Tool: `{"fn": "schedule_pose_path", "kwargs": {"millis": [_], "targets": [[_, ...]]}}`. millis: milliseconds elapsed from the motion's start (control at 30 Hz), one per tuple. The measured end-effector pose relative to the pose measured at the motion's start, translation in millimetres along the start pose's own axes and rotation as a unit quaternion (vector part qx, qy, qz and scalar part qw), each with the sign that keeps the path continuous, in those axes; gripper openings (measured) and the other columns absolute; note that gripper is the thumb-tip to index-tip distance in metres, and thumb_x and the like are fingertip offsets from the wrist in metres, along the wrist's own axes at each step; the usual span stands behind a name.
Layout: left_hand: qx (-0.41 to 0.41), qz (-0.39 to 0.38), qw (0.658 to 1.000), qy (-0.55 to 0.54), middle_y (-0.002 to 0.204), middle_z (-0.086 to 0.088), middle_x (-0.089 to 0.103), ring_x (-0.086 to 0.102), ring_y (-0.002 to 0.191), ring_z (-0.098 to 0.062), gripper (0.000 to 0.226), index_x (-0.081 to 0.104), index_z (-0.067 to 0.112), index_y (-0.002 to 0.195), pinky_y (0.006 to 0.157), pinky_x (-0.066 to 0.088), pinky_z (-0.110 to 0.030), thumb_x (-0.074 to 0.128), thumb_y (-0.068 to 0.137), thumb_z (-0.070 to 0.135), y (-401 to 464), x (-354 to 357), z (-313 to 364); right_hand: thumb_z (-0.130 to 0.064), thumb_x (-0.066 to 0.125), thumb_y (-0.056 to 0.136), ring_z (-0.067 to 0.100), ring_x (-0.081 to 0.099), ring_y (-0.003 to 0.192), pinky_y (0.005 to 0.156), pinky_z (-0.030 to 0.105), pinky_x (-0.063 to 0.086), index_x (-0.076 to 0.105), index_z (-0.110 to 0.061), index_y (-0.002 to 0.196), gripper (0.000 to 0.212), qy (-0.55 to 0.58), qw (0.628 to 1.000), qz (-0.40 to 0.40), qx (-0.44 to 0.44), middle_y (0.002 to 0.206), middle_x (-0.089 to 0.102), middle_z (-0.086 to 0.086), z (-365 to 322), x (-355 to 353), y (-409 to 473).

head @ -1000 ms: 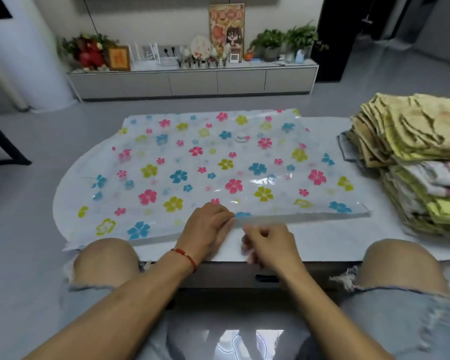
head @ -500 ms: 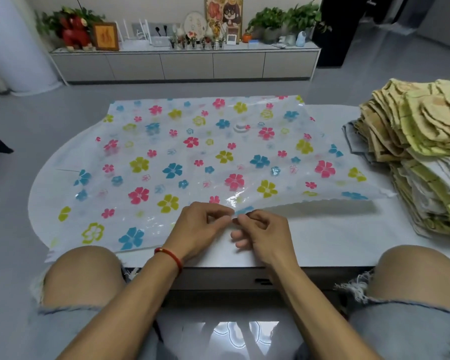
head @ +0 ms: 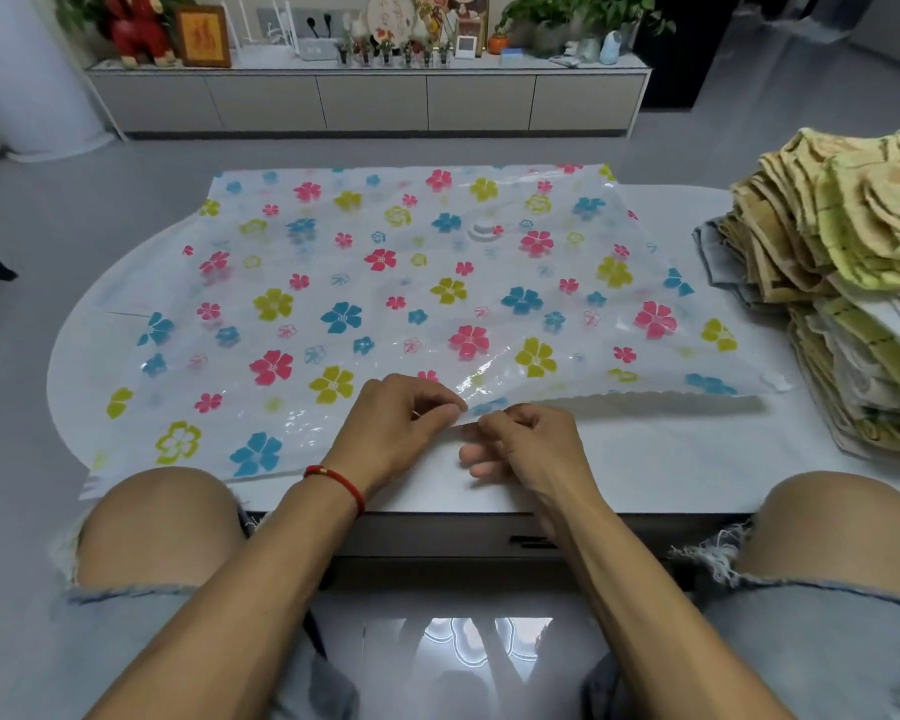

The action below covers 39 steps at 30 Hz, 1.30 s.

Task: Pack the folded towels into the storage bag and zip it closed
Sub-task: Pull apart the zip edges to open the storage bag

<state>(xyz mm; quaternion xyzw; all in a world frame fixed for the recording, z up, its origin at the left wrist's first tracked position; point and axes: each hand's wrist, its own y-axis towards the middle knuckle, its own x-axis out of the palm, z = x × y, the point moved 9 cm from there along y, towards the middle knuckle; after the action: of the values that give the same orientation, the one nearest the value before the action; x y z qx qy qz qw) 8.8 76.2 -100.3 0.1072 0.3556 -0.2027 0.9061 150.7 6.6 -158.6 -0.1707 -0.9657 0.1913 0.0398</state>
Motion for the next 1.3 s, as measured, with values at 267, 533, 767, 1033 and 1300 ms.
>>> {"fn": "schedule_pose_path", "kwargs": {"millis": [267, 533, 767, 1033, 1300], "targets": [[0.134, -0.046, 0.964, 0.227, 0.082, -0.003, 0.073, 0.065, 0.079, -0.023, 0.02, 0.074, 0.022, 0.097, 0.07, 0.049, -0.033, 0.056, 0.094, 0.029, -0.1, 15.7, 29.7, -0.02, 0.071, 0.095, 0.017, 0.072, 0.052, 0.052, 0.023, 0.057, 0.078, -0.002, 0.085, 0.022, -0.029, 0.999, -0.004, -0.033, 0.068, 0.079, 0.012, -4.7, -0.8, -0.7], [0.141, -0.02, 0.968, 0.208, 0.056, -0.009, 0.059, 0.056, 0.055, -0.023, 0.018, 0.068, 0.012, 0.069, 0.06, 0.049, -0.038, 0.064, 0.083, 0.022, -5.2, 9.6, 31.6, -0.011, 0.07, 0.09, 0.024, 0.07, 0.051, 0.049, 0.027, 0.056, 0.073, 0.004, 0.084, 0.016, -0.044, 0.999, 0.017, -0.028, 0.065, 0.076, 0.015, -5.5, -1.1, -4.9], [0.138, 0.019, 0.968, 0.211, 0.05, -0.01, 0.051, 0.043, 0.048, -0.021, 0.017, 0.057, 0.01, 0.057, 0.056, 0.048, -0.04, 0.065, 0.072, 0.008, -5.9, -0.8, 42.0, -0.014, 0.064, 0.085, 0.014, 0.054, 0.03, 0.038, 0.018, 0.043, 0.068, -0.003, 0.061, 0.027, -0.094, 0.994, 0.053, -0.023, 0.05, 0.069, 0.009, -10.5, -1.9, -8.6], [0.117, 0.107, 0.953, 0.258, 0.067, -0.009, 0.063, 0.059, 0.062, -0.027, 0.024, 0.067, 0.01, 0.078, 0.063, 0.052, -0.042, 0.049, 0.093, 0.016, -3.1, -13.7, 44.4, -0.017, 0.062, 0.079, 0.016, 0.047, 0.027, 0.035, 0.017, 0.038, 0.064, -0.006, 0.058, 0.024, -0.139, 0.989, 0.059, -0.005, 0.045, 0.065, 0.008, -6.3, -4.4, -11.4], [0.178, 0.012, 0.944, 0.279, 0.091, -0.008, 0.044, 0.039, 0.064, -0.023, 0.025, 0.05, 0.016, 0.098, 0.051, 0.041, -0.04, 0.027, 0.091, 0.023, -12.8, 3.8, 45.9, -0.026, 0.06, 0.075, 0.017, 0.051, 0.033, 0.036, 0.02, 0.034, 0.065, -0.012, 0.057, 0.023, -0.107, 0.992, 0.061, 0.0, 0.047, 0.063, 0.008, -2.6, -7.6, -13.1]]}}
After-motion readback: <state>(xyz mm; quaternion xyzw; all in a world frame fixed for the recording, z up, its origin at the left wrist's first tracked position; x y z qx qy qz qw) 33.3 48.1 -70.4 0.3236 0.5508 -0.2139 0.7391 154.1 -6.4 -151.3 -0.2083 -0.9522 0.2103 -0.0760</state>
